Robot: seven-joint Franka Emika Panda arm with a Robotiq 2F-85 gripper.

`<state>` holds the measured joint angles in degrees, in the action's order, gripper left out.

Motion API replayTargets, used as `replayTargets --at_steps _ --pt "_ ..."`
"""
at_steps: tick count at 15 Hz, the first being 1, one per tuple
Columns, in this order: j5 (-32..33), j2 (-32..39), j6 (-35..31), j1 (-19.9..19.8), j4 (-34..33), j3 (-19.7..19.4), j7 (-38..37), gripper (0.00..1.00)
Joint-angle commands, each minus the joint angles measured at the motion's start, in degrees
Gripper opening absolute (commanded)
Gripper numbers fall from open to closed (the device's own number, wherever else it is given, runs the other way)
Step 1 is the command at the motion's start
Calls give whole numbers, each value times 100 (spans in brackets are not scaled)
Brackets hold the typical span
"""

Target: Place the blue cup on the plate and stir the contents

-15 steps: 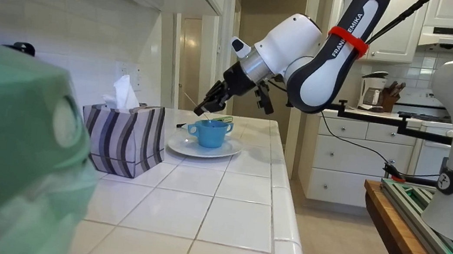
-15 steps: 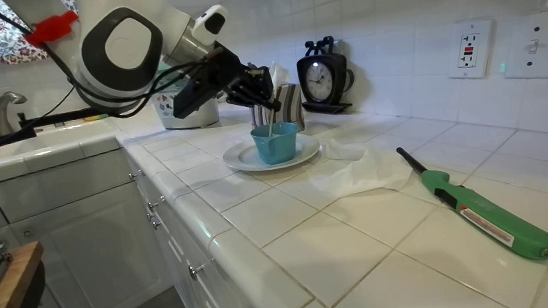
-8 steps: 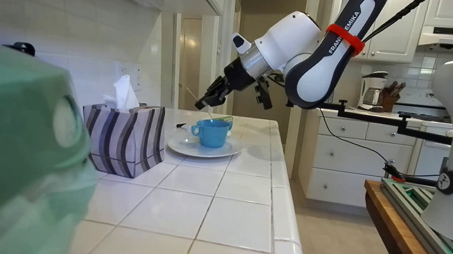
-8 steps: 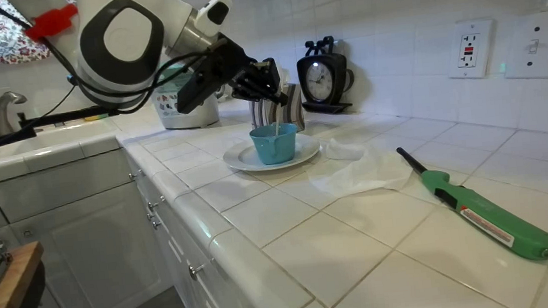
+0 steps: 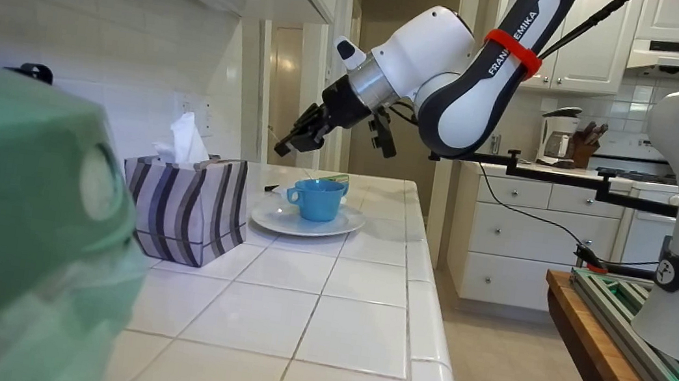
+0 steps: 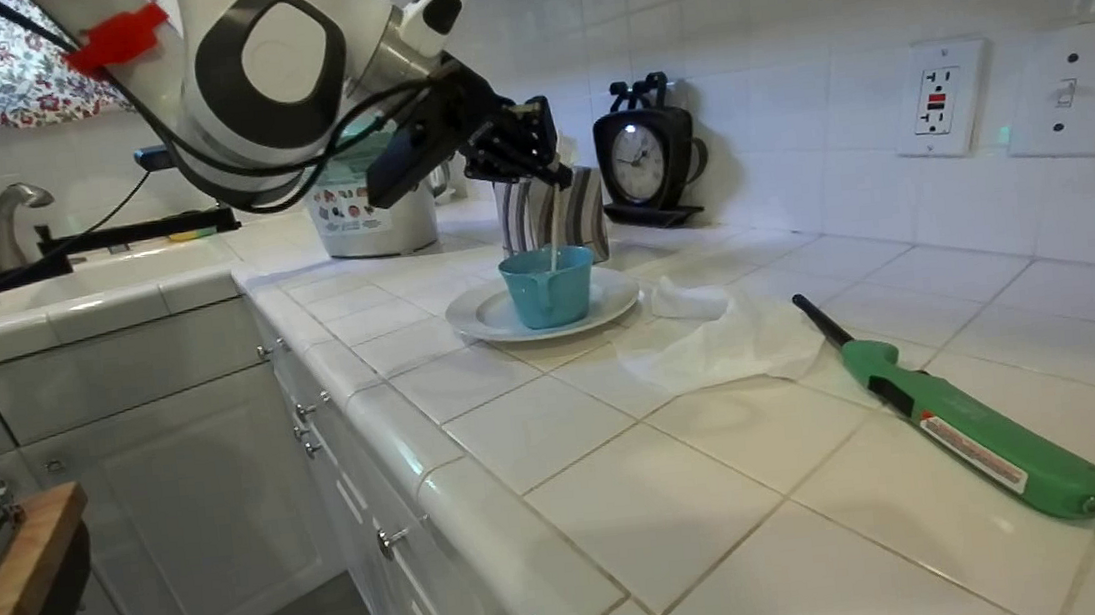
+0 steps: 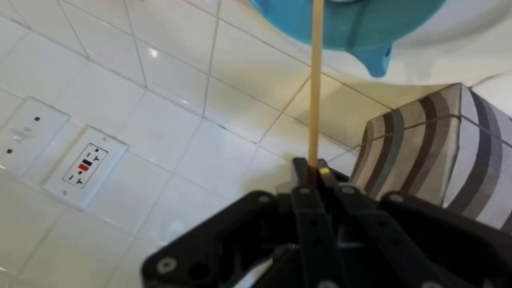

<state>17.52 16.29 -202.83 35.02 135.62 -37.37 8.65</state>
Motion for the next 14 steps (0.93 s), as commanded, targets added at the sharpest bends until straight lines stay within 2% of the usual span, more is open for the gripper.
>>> replayTargets --at_steps 1,4,8,14 --pt "134 235 -804 -137 -77 182 -17 1" --pt "50 174 -770 -12 -52 221 85 1" --pt "-102 105 -767 134 81 79 149 1" --pt "-151 86 -767 166 295 106 -23 1"
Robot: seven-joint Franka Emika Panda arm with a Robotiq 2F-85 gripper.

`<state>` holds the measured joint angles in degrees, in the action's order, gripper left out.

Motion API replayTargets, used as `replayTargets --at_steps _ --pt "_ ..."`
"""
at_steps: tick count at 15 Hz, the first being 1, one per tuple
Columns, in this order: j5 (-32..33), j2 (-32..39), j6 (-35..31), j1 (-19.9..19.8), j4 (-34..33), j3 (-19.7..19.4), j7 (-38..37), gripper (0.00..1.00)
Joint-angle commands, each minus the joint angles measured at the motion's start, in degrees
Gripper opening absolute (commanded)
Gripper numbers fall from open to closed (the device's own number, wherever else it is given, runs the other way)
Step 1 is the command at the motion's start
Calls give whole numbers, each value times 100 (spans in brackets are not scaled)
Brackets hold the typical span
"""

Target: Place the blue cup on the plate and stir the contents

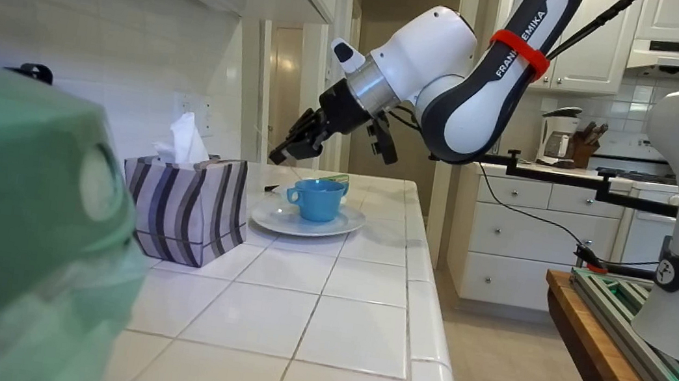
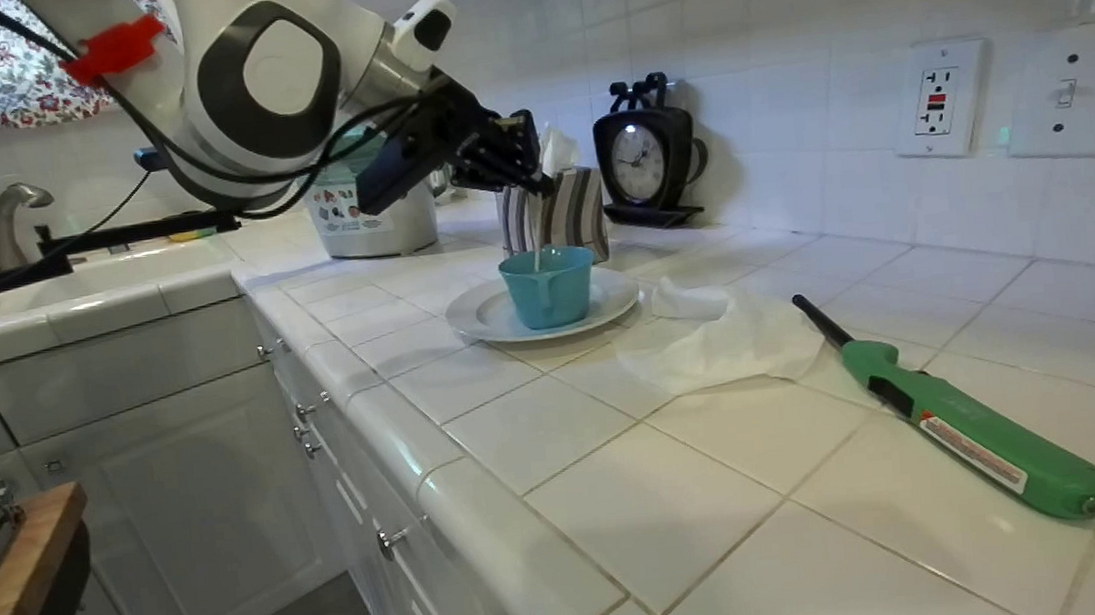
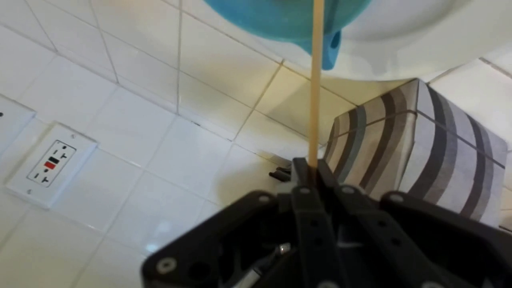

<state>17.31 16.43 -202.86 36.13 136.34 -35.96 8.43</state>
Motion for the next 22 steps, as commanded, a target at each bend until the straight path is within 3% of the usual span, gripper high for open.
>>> replayTargets --at_steps 1,8,9,11,14,19,22 --pt "-130 65 -767 72 252 -40 -8 1" --pt "-183 101 -710 145 319 -152 59 1" --pt "-177 95 -688 151 332 -173 66 31" --pt "-98 56 -604 129 363 -160 66 37" --pt "-49 -106 -433 240 372 -221 207 60" --pt "-341 -599 129 972 452 -837 514 97" --pt "-515 -926 580 1515 557 -1279 550 100"
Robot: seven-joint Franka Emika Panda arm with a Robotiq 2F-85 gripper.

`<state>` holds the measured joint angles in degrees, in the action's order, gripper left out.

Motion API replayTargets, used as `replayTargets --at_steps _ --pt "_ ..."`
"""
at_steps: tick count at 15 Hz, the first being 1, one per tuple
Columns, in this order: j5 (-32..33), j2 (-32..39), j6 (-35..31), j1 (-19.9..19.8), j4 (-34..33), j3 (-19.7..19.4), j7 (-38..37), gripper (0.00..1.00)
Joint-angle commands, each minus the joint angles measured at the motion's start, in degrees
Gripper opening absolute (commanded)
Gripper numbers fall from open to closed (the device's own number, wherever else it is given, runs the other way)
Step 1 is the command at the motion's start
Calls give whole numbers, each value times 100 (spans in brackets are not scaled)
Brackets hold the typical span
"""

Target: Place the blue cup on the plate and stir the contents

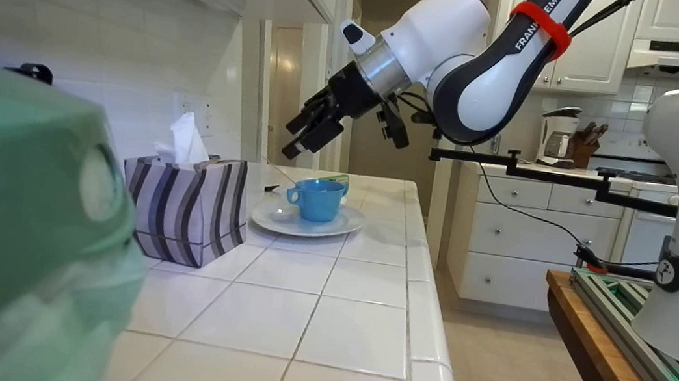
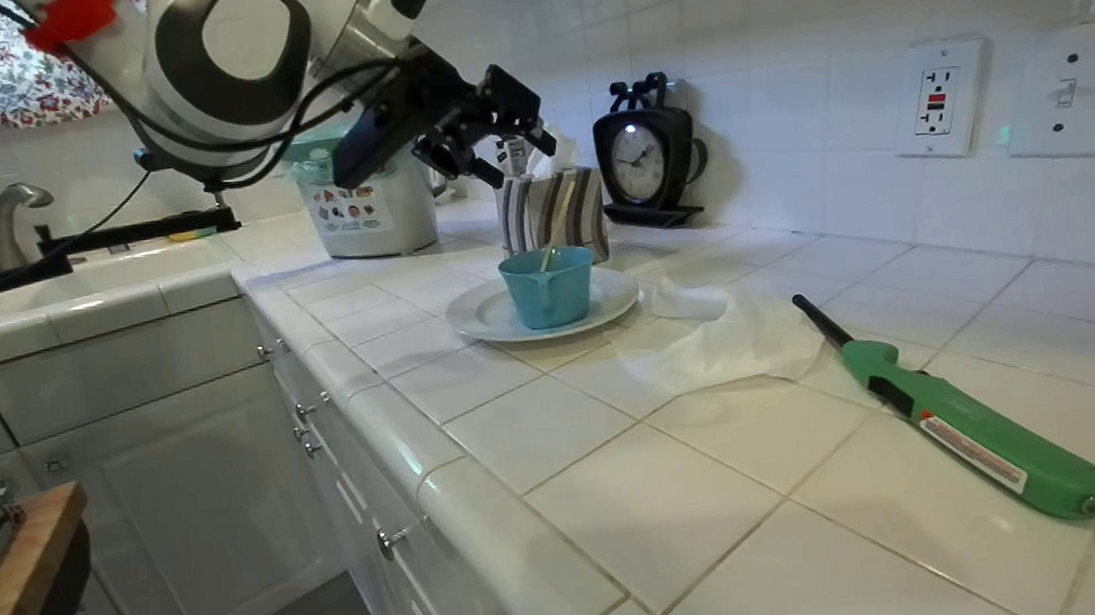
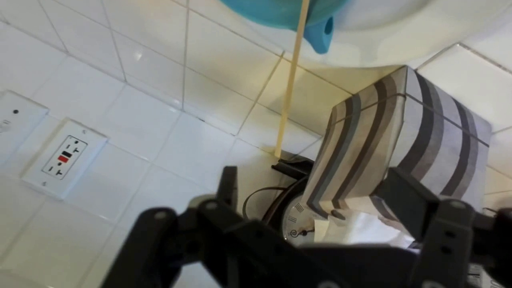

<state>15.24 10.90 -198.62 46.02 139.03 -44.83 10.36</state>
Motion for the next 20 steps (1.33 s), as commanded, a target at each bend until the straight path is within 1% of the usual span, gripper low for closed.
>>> replayTargets --at_steps 1,3,5,7,9,11,12,13,15,20 --pt "-346 -473 319 733 341 -558 389 100" --pt "-400 -672 630 1120 463 -876 400 100" --pt "-368 -736 913 1504 511 -1278 361 100" --pt "-210 -754 1180 1870 510 -1695 243 100" --pt "17 -824 1457 2200 521 -2026 159 100" --pt "254 -654 1684 2558 486 -2384 19 100" --pt "42 -554 1496 2207 437 -2025 18 100" --pt "99 -551 1583 2345 442 -2154 17 100" --pt "119 -551 1643 2449 442 -2251 16 100" --pt "127 -551 1648 2452 442 -2263 16 100"
